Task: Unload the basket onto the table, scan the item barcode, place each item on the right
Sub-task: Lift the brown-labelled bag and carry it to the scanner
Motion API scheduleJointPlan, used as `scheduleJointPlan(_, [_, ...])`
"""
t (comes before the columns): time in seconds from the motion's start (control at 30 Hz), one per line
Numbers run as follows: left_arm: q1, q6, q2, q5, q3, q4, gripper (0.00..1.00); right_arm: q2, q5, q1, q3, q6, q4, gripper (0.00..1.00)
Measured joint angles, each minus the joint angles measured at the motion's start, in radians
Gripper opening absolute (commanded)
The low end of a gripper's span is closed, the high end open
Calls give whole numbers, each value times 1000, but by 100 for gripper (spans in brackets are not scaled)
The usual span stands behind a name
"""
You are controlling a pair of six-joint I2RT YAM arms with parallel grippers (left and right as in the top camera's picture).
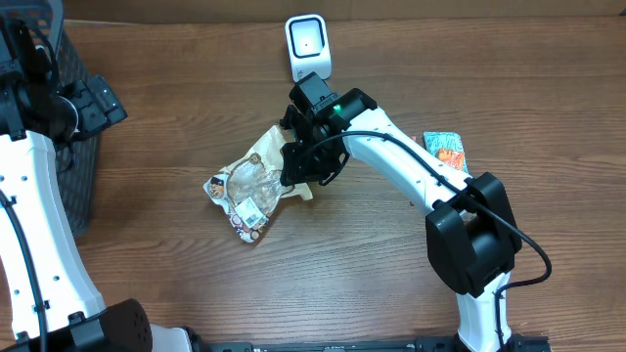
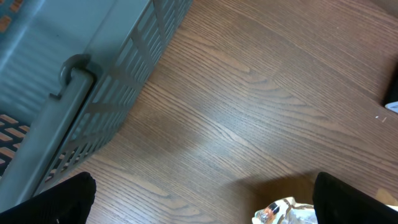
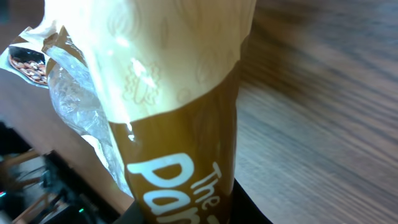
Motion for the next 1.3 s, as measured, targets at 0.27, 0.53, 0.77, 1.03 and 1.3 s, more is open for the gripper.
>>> scheduleJointPlan(0.27, [0,0,0,0,0,0,100,0,-53,0,0,0,5,4])
scheduleJointPlan(0.53, [0,0,0,0,0,0,100,0,-66,-54,6,-1,159,4])
scheduleJointPlan(0.77, [0,0,0,0,0,0,100,0,-66,-171,107,0,263,4])
scheduleJointPlan(1.03, [0,0,0,0,0,0,100,-1,-66,-206,140,0,595,5])
scheduleJointPlan(1.3, [0,0,0,0,0,0,100,-1,138,-205,145,0,874,10])
